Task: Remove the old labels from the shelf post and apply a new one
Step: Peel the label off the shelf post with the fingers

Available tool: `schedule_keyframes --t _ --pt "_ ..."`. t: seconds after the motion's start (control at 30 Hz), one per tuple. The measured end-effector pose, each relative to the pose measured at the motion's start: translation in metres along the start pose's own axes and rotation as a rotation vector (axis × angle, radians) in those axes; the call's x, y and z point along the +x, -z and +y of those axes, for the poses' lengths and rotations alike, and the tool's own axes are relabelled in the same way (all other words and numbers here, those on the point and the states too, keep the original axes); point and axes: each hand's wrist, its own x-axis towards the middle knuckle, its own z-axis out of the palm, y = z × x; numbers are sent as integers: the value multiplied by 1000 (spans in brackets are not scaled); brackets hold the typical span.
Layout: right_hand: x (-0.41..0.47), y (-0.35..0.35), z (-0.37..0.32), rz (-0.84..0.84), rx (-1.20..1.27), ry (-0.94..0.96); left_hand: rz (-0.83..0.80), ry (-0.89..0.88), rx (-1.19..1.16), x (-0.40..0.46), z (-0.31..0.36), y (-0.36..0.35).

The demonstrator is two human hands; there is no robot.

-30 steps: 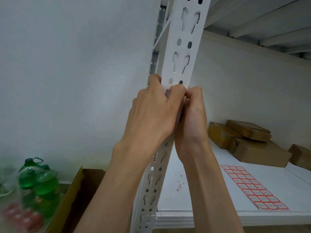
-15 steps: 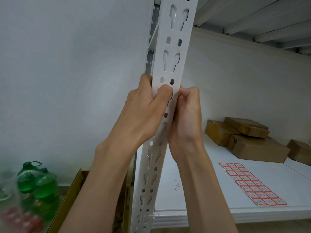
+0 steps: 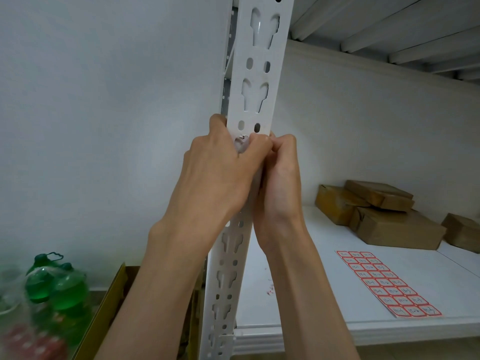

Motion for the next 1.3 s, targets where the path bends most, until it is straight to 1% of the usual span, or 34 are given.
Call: schedule_keyframes --t 0.4,0.7,0.8,0.87,1.03,1.3 --pt "-2 -1 -1 -13 9 41 28 -25 57 0 0 -2" --pt "-2 1 2 8 -78 46 -89 -66 -52 2 -8 7" --pt "-1 2 1 1 -82 45 -89 -82 -95 1 -10 6" --pt "-1 3 2 4 -94 40 -61 -83 -120 2 -12 2" --pt "2 4 5 5 -104 19 26 -51 -220 5 -11 -6" --pt "5 6 6 3 -139 48 -32 46 -541 2 -6 -15"
